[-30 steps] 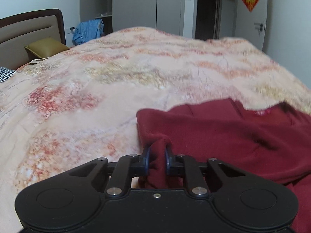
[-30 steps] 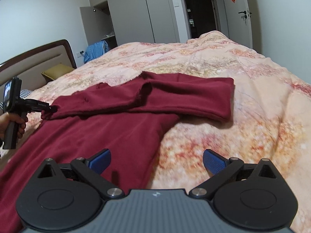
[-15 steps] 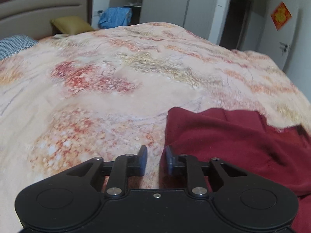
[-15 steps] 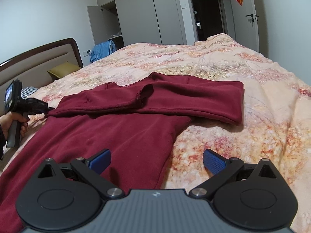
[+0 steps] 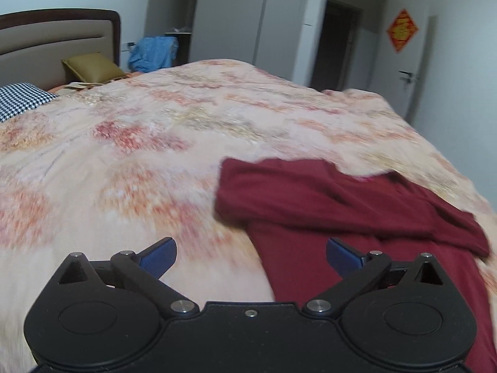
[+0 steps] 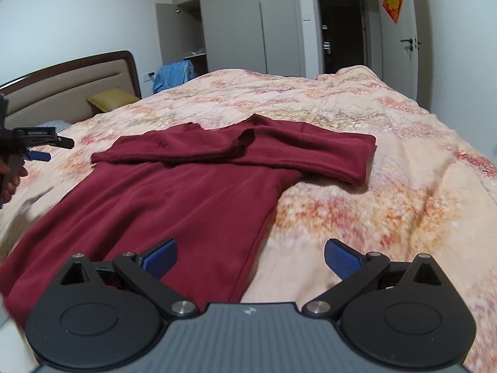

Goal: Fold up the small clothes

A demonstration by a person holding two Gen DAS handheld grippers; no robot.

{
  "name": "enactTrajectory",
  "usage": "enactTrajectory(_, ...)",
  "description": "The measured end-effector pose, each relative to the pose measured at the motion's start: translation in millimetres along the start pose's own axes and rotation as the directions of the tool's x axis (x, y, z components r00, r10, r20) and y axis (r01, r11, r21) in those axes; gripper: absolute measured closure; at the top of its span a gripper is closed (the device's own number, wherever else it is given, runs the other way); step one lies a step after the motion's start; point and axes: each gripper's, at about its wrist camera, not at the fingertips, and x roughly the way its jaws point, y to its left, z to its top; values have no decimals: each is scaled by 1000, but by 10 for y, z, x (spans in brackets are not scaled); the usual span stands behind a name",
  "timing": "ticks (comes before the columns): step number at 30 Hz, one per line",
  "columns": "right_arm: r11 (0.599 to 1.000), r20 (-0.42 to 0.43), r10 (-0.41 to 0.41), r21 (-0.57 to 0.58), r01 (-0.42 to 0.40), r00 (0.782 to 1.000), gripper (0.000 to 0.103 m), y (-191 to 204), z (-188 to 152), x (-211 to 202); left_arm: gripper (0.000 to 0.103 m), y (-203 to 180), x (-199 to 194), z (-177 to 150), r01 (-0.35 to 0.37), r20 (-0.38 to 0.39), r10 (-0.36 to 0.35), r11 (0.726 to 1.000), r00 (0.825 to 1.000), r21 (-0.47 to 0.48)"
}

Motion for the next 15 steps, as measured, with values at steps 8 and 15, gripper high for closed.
enactTrajectory(8, 993, -41, 69, -92, -73, 997, 0, 209, -325, -414, 1, -168, -721, -849, 119, -76, -119, 993, 990, -3)
enactTrajectory(15, 994, -96, 113, 15, -112, 989, 25, 226, -575, -552, 8, -58, -901, -1316, 165, -176, -173, 985, 969, -59)
